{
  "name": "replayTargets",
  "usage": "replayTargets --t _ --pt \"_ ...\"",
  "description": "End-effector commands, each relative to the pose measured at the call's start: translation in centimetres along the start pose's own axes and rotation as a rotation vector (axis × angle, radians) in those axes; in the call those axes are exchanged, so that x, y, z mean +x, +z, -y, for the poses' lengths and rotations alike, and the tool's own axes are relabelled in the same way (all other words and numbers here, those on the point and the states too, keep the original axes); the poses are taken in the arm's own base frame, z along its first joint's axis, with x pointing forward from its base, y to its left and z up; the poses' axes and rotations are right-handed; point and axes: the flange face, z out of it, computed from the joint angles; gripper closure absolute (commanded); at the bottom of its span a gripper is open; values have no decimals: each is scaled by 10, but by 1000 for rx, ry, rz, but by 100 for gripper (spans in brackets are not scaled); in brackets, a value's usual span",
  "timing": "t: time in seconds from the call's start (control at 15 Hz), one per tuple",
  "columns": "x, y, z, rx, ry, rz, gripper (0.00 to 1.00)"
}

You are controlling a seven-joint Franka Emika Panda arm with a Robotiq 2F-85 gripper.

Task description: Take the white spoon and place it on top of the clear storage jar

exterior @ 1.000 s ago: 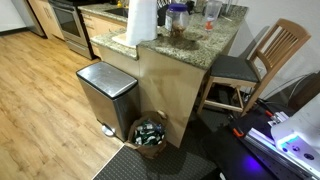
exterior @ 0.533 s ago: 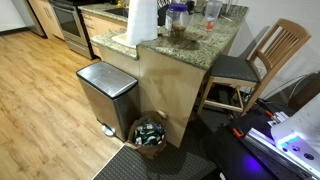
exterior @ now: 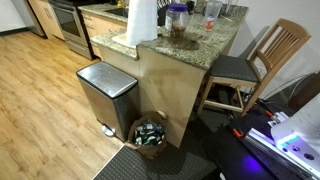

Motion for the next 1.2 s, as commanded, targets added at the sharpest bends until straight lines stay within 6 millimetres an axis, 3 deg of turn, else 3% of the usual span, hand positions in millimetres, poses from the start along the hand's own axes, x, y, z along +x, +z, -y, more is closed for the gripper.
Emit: replayTargets --t 0.0,0.4,0.67,0.87,1.13 --pt "-8 32 18 -7 44 -16 99" --pt "-2 77 31 -18 125 -64 99" --pt "5 95 32 -49 156 -86 99" --pt "9 94 33 -91 149 -120 99" --pt "9 77 37 -124 133 -134 99"
